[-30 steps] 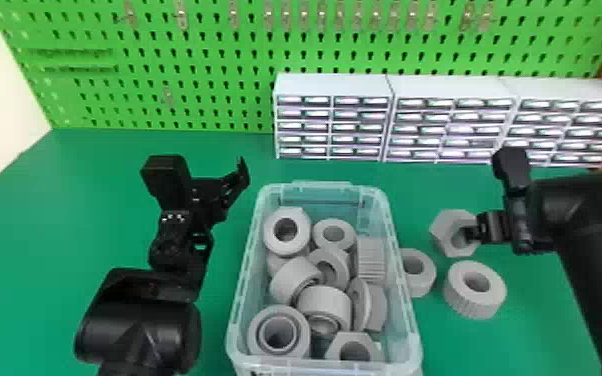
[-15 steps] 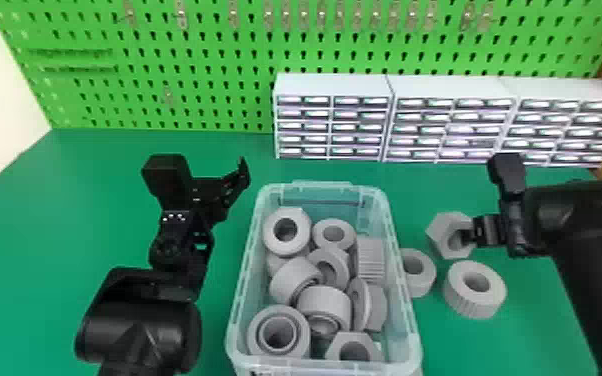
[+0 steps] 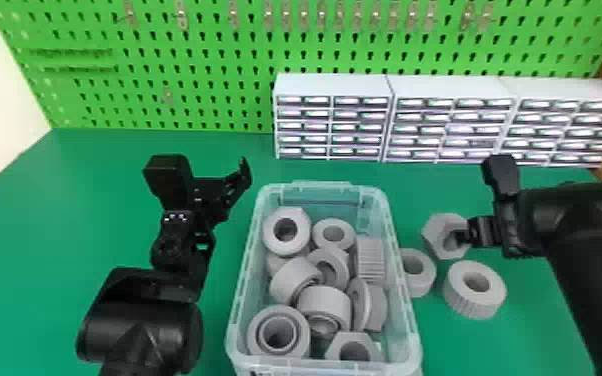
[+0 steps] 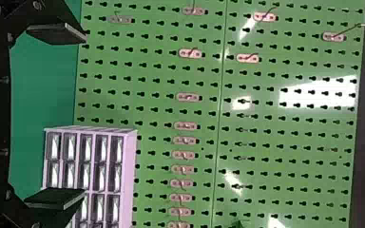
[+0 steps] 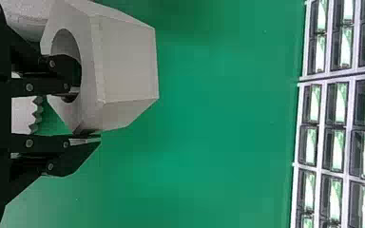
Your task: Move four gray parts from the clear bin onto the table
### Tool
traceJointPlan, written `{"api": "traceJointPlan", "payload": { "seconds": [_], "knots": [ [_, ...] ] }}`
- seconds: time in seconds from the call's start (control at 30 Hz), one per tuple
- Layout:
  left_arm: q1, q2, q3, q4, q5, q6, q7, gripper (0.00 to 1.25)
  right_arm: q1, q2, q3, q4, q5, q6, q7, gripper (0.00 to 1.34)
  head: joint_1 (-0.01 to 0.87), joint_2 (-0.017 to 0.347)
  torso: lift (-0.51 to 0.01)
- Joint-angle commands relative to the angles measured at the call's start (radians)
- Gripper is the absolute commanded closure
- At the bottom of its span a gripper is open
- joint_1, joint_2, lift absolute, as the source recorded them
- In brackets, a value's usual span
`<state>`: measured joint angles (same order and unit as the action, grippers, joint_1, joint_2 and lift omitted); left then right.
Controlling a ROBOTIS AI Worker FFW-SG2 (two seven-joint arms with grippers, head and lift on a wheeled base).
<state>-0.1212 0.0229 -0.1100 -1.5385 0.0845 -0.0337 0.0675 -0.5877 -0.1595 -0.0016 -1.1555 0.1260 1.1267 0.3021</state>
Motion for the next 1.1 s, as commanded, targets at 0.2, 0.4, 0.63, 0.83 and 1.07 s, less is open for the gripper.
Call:
{"api": "traceJointPlan", "payload": {
  "seconds": [0.2,0.4,0.63,0.83,1.07],
  "knots": [
    [0.002,0.0,0.0,0.0,0.001,-0.002,0.0,0.14,-0.004,0.0,0.011,0.025,0.001,-0.001,0.0,1.0,0.693,0.072,-0.052],
    [0.002,0.0,0.003,0.0,0.001,-0.002,0.0,0.14,-0.006,0.0,0.015,0.028,0.001,-0.001,0.0,0.94,0.693,0.072,-0.052],
    [0.005,0.0,0.004,0.001,0.001,-0.002,0.0,0.14,-0.006,0.0,0.022,0.028,0.001,0.002,0.0,0.84,0.693,0.072,-0.052],
    [0.003,0.0,0.006,0.001,0.001,-0.003,0.0,0.14,-0.006,0.0,0.025,0.028,0.001,0.002,0.0,0.76,0.693,0.072,-0.052],
    [0.005,0.0,0.006,0.001,0.001,-0.003,0.0,0.14,-0.006,-0.002,0.025,0.028,0.001,0.002,0.0,0.74,0.693,0.072,-0.052]
  ]
}}
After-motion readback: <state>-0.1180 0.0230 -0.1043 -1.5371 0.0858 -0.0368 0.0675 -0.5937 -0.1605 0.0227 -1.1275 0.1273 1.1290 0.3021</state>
